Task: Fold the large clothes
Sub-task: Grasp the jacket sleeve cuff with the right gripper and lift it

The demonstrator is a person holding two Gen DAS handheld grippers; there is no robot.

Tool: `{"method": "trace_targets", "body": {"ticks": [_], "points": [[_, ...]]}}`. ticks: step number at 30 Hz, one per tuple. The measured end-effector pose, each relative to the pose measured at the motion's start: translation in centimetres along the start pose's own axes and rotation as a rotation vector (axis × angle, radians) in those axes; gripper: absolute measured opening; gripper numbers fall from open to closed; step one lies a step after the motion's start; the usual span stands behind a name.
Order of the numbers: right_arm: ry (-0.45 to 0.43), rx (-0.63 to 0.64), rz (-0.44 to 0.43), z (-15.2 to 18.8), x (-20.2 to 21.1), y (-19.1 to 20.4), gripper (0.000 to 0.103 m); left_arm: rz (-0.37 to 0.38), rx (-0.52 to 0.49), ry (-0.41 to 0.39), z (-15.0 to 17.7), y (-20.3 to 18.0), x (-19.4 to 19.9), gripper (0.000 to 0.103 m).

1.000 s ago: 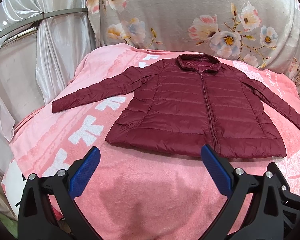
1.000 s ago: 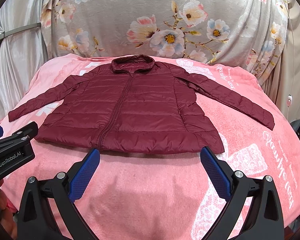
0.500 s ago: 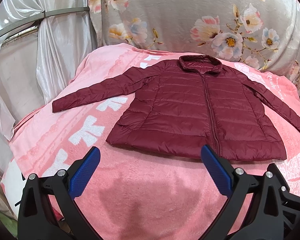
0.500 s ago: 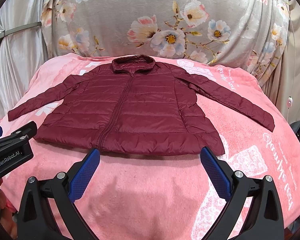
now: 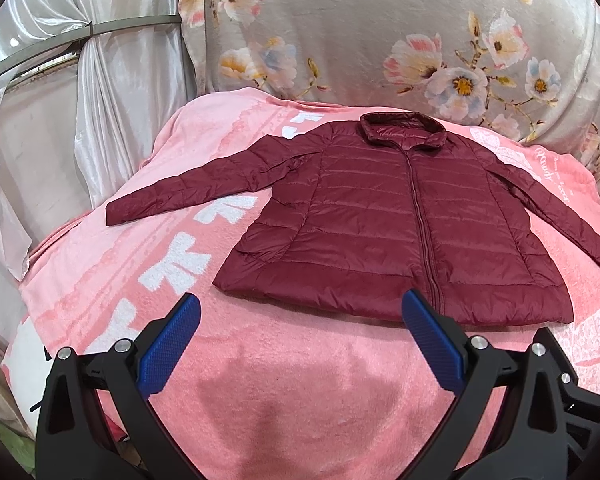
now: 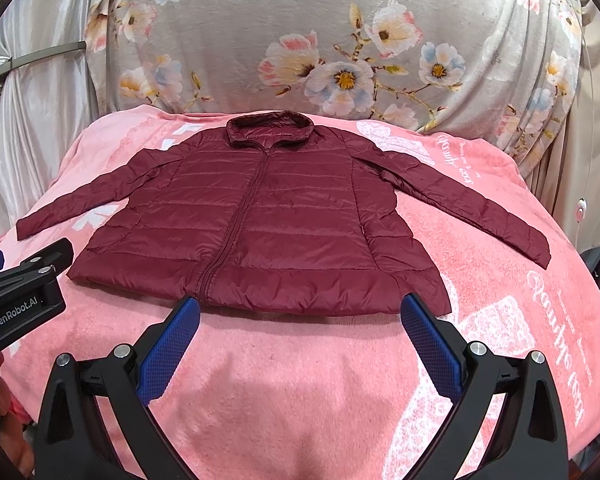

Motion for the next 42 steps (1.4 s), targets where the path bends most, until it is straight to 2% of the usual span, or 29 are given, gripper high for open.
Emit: {"method": "trace_targets", "body": {"ticks": [10,14,17,27,31,35,39,42], "points": [[0.002,0.002,0.003,-0.2,-0.2,0.0,0.098,0.003,0.002,0.009,-0.5,-0.3,-0.2,0.098],[0.005,-0.021,-0.007,-1.0,-1.2,-2.0,0.098,0.022,0.014,0.039,-1.1,-0.9,-1.4,0.098],[0.006,-0.100,-0.007,-1.8,-2.2,-5.8,0.098,0.033,0.011,0.043,-1.5,-1.5,-2.4,0.098],[-0.020,-0.488,0.060,-4.0,-7.5,-25.1,0.098,0.036,-0.011,0.044,-3.8,-4.4,-5.9,0.098],[-0.029,-0.598,0.100,-3.9,-9.9,-31.0,0.098,0.043,0.015,0.034,-4.6,-5.3,-7.5,0.098],[-0.048,-0.701,0.168,-3.4,-12.2,-36.6,0.098,0.015,0.035,0.039,-5.2,-6.1,-9.3,0.098],[-0.046,-0.811,0.228,-1.8,-14.1,-42.0,0.098,-0.046,0.021,0.040,-5.8,-7.0,-11.1,0.098],[-0.081,-0.842,0.247,-1.4,-14.7,-44.5,0.097,-0.062,0.018,0.058,-6.2,-7.5,-12.5,0.098]]}}
Point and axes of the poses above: each gripper's, at about its wrist camera, not at the fingertips, and x roughly against the way its jaws point, y to its left, z to its underside, the point moved 1 cm from there along -x, roughly the way its jaws point, and after that the axes turned 11 degrees about -z, right-handed, at the moved point
